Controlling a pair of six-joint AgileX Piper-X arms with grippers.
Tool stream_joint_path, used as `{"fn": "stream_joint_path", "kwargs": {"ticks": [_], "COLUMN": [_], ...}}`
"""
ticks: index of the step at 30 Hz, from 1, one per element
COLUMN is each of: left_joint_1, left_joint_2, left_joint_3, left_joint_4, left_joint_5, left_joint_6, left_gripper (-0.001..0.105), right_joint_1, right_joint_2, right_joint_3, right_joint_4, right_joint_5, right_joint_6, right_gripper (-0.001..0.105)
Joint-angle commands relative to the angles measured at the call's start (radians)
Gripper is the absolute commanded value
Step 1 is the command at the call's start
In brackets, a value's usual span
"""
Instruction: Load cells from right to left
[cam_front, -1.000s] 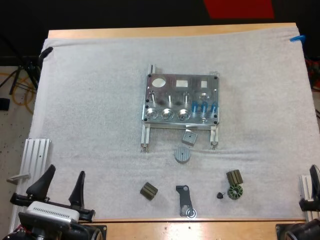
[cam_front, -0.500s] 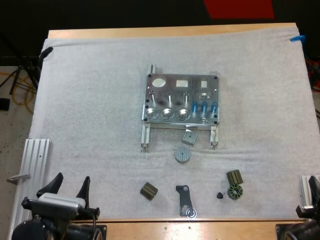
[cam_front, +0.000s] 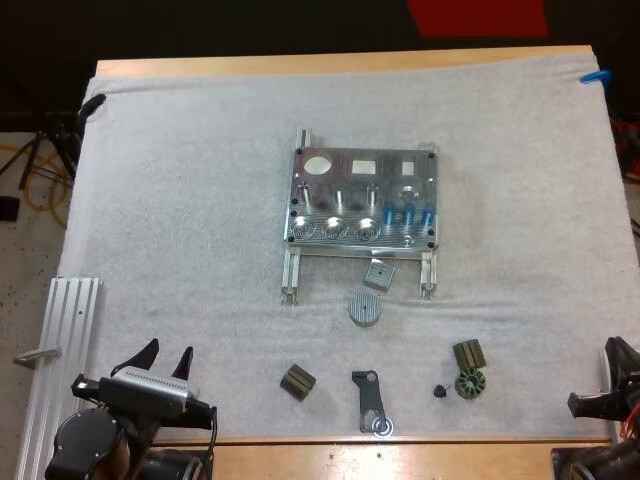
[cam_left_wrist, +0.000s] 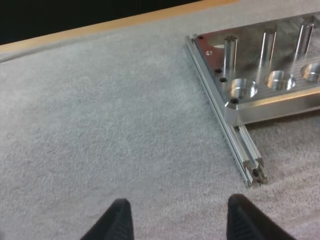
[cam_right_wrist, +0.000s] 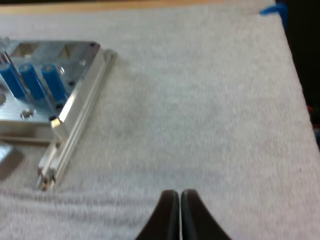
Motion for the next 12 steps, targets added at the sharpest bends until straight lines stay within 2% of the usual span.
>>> {"fn": "stream_joint_path", "kwargs": {"ticks": [1,5,9,12], "left_joint_1": [0.002,0.002,0.002,0.002], "left_joint_2": [-0.139,-0.139,-0.139,-0.139], "left_joint_3": [-0.002,-0.002,-0.002,-0.002], "left_joint_4": [-0.019,-0.019,-0.019,-0.019], "left_joint_5": [0.003,0.003,0.003,0.003], "left_joint_6": [-0.001,-0.001,-0.001,-0.001], "left_gripper": [0.043,0.043,0.043,0.043], "right_joint_1": [-0.005,-0.005,-0.005,-0.005], "right_joint_2": [-0.039,-0.039,-0.039,-0.039], "right_joint_3": [0.007,0.011,0.011,0.011], "right_joint_4": [-0.037,-0.045,-0.044,-0.044], "right_joint_5": [0.0,-0.017,-0.094,-0.11], "right_joint_6": [-0.017,-0.014,0.0,-0.001], "right_gripper": [0.0,0.0,0.0,0.0]}}
